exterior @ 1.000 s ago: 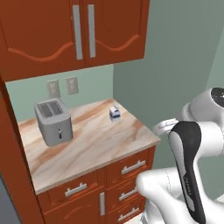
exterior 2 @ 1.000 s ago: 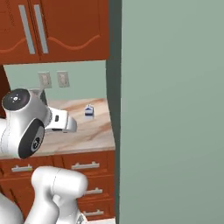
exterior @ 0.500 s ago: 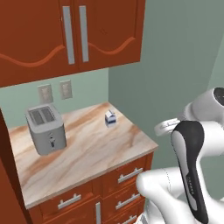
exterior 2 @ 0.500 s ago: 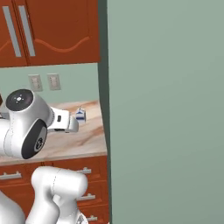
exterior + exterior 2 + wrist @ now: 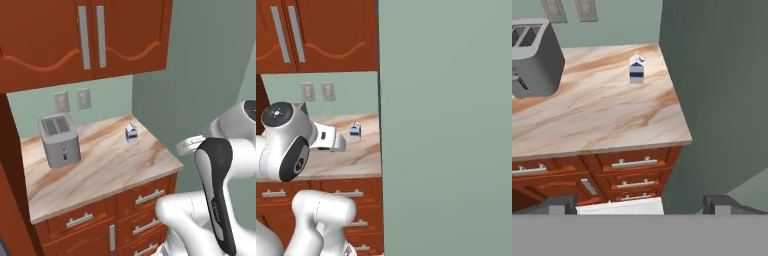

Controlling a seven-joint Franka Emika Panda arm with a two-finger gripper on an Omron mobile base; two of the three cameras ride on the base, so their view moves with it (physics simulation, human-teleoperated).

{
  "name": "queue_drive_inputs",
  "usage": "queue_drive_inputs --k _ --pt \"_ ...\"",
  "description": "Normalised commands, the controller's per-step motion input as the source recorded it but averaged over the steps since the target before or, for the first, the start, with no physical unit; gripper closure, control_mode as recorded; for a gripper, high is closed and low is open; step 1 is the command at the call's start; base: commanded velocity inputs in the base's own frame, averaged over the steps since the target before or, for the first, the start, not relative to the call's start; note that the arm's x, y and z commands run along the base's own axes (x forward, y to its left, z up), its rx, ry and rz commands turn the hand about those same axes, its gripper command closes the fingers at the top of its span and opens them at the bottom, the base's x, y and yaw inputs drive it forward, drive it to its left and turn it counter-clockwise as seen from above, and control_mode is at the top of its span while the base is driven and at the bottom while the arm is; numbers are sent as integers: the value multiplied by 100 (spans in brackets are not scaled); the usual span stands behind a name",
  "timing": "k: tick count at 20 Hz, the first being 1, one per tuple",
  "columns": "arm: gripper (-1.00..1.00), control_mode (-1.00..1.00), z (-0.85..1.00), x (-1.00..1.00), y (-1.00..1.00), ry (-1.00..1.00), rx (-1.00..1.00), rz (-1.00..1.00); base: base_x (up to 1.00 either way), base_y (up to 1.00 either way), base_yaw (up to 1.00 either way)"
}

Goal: Move the drinks to the dining counter.

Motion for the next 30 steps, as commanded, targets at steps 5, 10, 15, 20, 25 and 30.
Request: queue_drive_inputs --k 5,10,15,20,25,30 --pt "-100 100 0 0 0 0 0 0 71 14 43" --pt "-100 100 0 0 0 0 0 0 61 75 1" --pt "-100 100 0 0 0 0 0 0 23 100 -3" --pt "-100 100 0 0 0 0 0 0 93 9 0" --pt "-100 100 0 0 0 0 0 0 100 -9 2" --pt "-100 100 0 0 0 0 0 0 100 -60 14"
